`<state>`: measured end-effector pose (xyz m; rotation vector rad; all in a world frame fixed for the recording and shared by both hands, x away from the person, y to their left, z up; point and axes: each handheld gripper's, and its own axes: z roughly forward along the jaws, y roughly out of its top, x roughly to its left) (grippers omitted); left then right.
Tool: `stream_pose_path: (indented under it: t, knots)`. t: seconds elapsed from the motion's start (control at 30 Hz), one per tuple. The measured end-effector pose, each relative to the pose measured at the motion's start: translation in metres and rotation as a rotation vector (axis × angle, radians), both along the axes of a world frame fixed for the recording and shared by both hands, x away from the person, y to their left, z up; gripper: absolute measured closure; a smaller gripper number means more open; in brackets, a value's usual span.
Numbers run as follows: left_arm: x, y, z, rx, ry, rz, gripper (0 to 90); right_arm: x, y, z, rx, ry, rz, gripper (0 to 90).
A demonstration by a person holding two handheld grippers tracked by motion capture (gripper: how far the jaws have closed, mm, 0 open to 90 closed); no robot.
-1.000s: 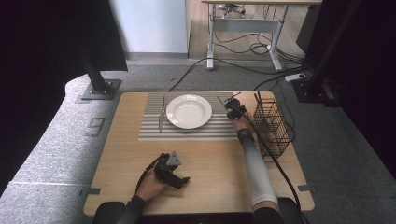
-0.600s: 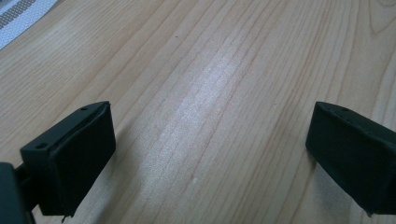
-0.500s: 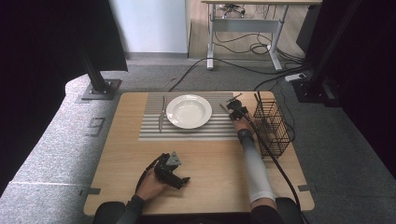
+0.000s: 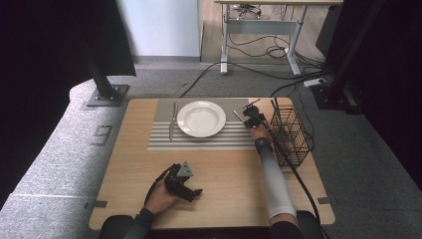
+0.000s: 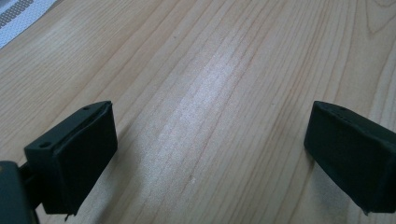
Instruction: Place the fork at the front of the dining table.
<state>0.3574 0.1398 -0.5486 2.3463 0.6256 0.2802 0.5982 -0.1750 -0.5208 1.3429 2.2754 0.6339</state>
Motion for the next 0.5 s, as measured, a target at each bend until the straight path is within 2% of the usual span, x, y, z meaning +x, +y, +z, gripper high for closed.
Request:
stream_pose_path:
  t: [0.23, 0.4, 0.5]
  knots:
    - [0.000, 0.000, 0.000, -0.002, 0.001, -0.001, 2.8, -0.014, -0.001, 0.005, 0.010, 0.018, 0.005, 61.9]
    - [-0.001, -0.001, 0.000, -0.003, 0.003, -0.005, 3.1, -0.026, -0.006, 0.007, -0.011, 0.025, -0.029, 49.1]
    - [-0.001, -0.002, 0.000, -0.002, 0.002, -0.010, 3.2, -0.032, -0.010, 0.008, 0.002, 0.022, -0.064, 45.8]
